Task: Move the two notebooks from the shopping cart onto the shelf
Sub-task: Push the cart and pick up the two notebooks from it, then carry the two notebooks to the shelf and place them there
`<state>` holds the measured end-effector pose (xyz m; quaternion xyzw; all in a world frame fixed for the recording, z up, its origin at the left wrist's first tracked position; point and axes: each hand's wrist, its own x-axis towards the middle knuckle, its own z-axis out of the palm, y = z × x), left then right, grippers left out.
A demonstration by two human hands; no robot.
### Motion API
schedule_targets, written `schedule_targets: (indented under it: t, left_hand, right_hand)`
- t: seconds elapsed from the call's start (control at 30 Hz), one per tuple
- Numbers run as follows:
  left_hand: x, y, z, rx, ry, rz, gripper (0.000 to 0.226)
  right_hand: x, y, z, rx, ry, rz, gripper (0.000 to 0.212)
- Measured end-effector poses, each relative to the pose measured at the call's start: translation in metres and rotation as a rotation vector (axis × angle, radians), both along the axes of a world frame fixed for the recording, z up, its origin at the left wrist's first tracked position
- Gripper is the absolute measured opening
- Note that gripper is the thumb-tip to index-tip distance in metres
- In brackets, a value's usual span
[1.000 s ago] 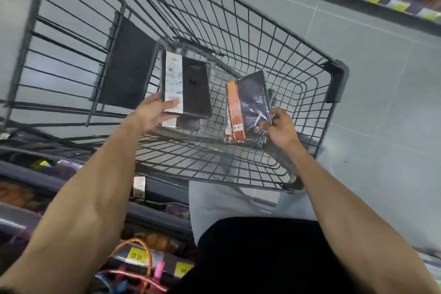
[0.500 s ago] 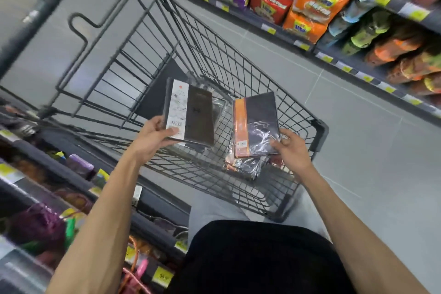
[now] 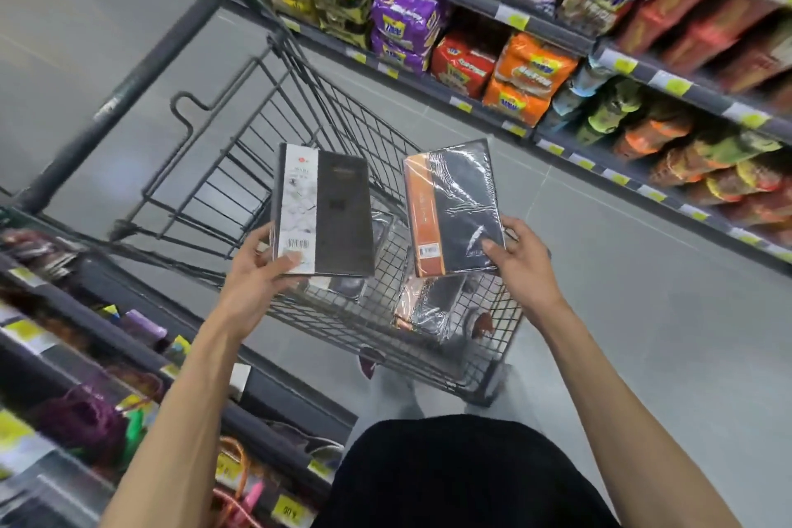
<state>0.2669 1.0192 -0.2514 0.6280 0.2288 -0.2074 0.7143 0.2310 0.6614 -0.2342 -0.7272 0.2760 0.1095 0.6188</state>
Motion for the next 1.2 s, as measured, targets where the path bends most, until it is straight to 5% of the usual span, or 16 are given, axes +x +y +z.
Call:
schedule_targets:
  t: [0.5,0.97,1.2]
  left_hand:
    - [-0.019,-0.107,0.097,0.148,-0.323,-0.007,0.059]
    - [-0.041,-0.338,0.127,0.039,-0.408,-0.162,0.065]
    - [-0.044,-0.438,0.140,-0.086,-0.398,-0.282,0.086]
  right_hand:
    - [-0.022,-0.104,0.073,0.086,-0.266,-0.066,0.042]
    - [-0.113,-0.312,0.101,0.029,-0.394,-0.280,0.044]
    - [-0.180,-0.381,0.113,0.014,-0.474,-0.503,0.045]
